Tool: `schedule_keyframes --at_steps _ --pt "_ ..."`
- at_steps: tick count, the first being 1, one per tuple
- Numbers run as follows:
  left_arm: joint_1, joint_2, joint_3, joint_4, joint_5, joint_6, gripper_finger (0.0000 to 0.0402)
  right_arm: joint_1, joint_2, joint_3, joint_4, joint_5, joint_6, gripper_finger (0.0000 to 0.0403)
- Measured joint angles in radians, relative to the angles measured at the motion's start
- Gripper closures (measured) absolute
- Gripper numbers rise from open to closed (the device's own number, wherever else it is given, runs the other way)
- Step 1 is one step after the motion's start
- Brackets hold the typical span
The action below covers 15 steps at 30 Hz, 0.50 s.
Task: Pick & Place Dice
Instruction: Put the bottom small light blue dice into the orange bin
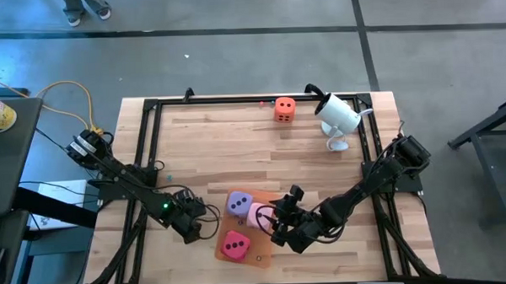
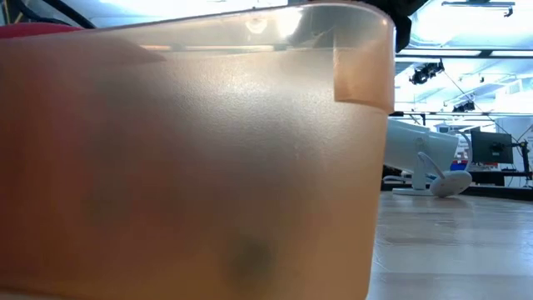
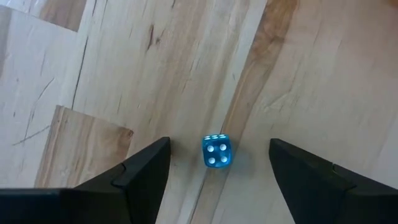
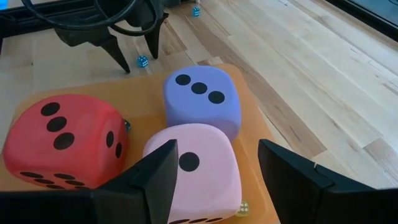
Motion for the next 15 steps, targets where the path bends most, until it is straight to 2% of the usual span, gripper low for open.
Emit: schedule_keyframes --at_steps 7,15 --pt "0.001 0.001 -0.001 -0.001 0.014 0.024 0.0166 0.000 0.000 0.000 0.000 0.000 0.000 0.0191" --pt "0.001 0.001 -0.002 0.002 0.013 0.030 0.0255 0.001 0.000 0.000 0.000 0.000 0.003 0.0191"
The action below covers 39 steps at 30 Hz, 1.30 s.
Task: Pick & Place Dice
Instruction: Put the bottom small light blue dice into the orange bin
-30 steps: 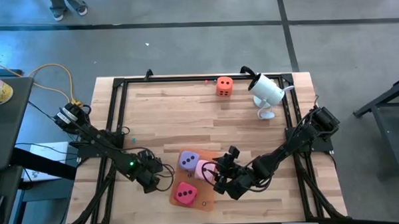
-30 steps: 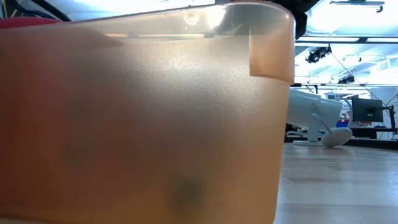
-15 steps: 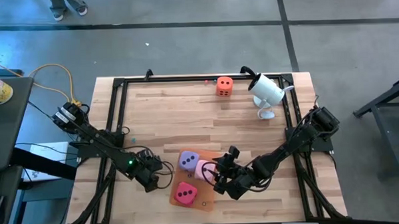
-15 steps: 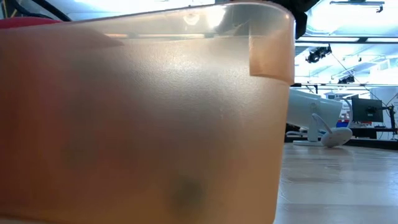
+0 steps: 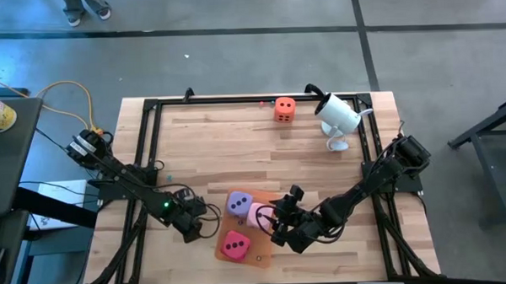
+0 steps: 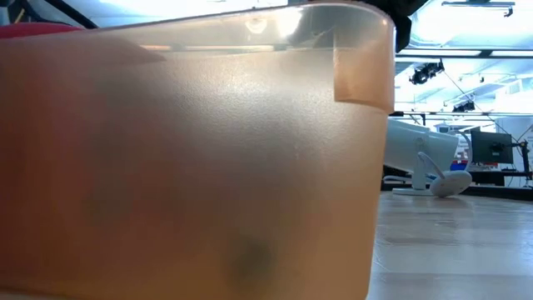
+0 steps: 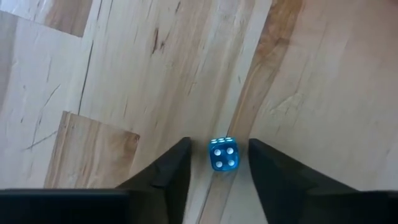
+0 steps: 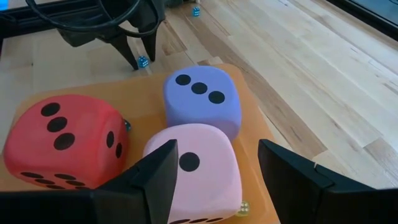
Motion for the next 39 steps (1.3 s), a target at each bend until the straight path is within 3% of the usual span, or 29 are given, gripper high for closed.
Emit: schedule_keyframes --at_steps 9,19,31,36,39 --pt "-0.004 0.001 0.010 0.022 0.023 -0.009 0.0360 0.000 0.000 0.000 0.015 -0.048 0.001 0.0191" --pt "-0.011 -0.009 0.099 -0.038 0.042 0.058 0.0360 0.007 0.000 0.000 0.033 -0.056 0.001 0.0191" --pt "-0.005 -0.013 0.434 -0.319 -0.138 0.280 0.0360 0.028 0.000 0.000 0.078 -0.079 0.006 0.0191" --pt "0.003 -0.014 0.486 -0.224 -0.230 0.424 0.0360 0.035 0.000 0.000 0.082 -0.079 0.006 0.0192" --pt "0.037 -0.001 0.486 -0.088 -0.206 0.531 0.0360 0.035 0.000 0.000 0.083 -0.079 0.005 0.0191"
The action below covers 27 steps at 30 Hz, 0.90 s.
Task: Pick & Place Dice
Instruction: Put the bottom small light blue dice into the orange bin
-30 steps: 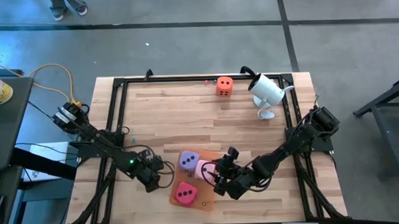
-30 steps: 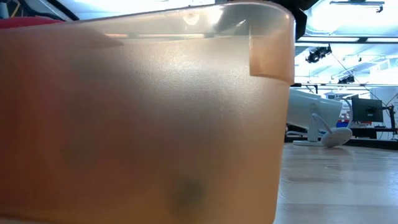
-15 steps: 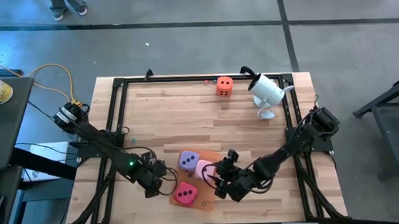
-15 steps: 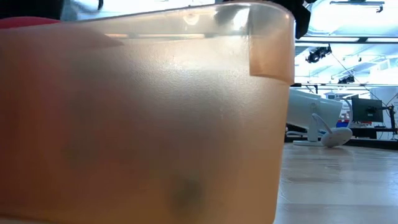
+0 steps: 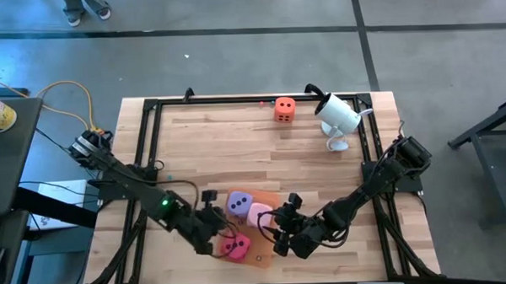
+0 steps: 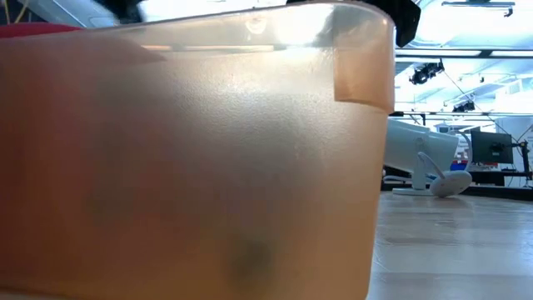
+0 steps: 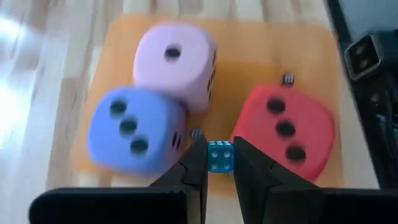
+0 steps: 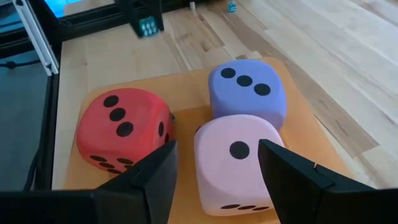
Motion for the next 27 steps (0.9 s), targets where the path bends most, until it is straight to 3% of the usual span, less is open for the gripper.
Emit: schedule_keyframes --at_steps 4,11,18,27 --pt "0.043 0.046 0.000 0.072 0.052 0.090 0.0360 0.000 0.000 0.000 0.008 -0.001 0.003 0.0191" --pt "0.062 0.145 -0.001 0.070 0.098 0.098 0.0357 0.002 0.000 0.000 0.022 -0.052 0.001 0.0191" --pt "0.058 0.213 -0.001 0.085 0.103 0.106 0.0279 0.006 0.000 0.000 0.022 -0.046 -0.004 0.0191" --pt "0.053 0.216 -0.001 0.085 0.096 0.059 0.0219 0.006 0.000 0.000 0.021 -0.044 -0.015 0.0191"
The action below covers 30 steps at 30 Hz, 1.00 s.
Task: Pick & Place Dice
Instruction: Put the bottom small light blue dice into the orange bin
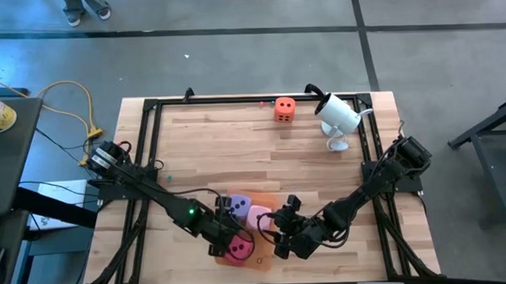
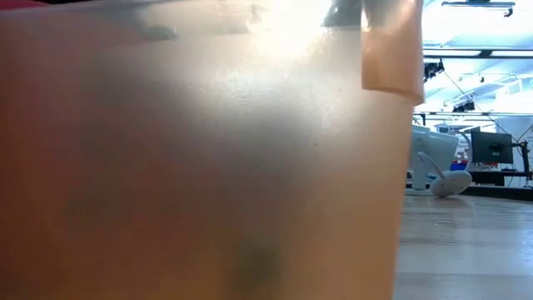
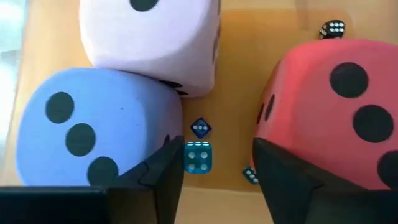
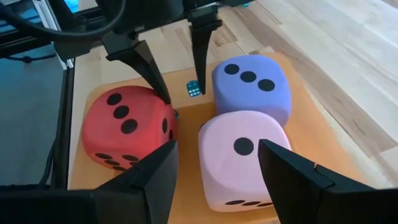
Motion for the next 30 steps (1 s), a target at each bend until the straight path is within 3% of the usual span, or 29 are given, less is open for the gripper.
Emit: schedule_keyframes --at_steps 6,13,17,21,26,30 --pt "-0.020 -0.001 0.023 0.001 -0.048 0.129 0.0211 0.000 0.000 0.000 0.000 0.000 -0.011 0.0192" --pt "-0.091 -0.003 0.058 0.013 -0.229 0.244 0.0210 0.000 0.000 0.000 0.006 0.000 -0.014 0.0191" --pt "-0.089 -0.003 0.057 0.007 -0.240 0.161 0.0210 0.000 0.000 0.000 0.087 0.000 -0.101 0.0192" --pt "-0.064 -0.003 0.057 0.007 -0.173 0.080 0.0210 -0.002 0.000 0.000 0.208 -0.008 -0.229 0.0192" --pt "-0.049 -0.003 0.057 0.025 -0.169 0.010 0.0210 -0.029 0.007 0.000 0.285 -0.134 -0.281 0.0192" --pt "-0.050 -0.003 0.057 0.072 -0.192 0.004 0.0210 -0.062 0.062 -0.001 0.350 -0.152 -0.290 0.0192"
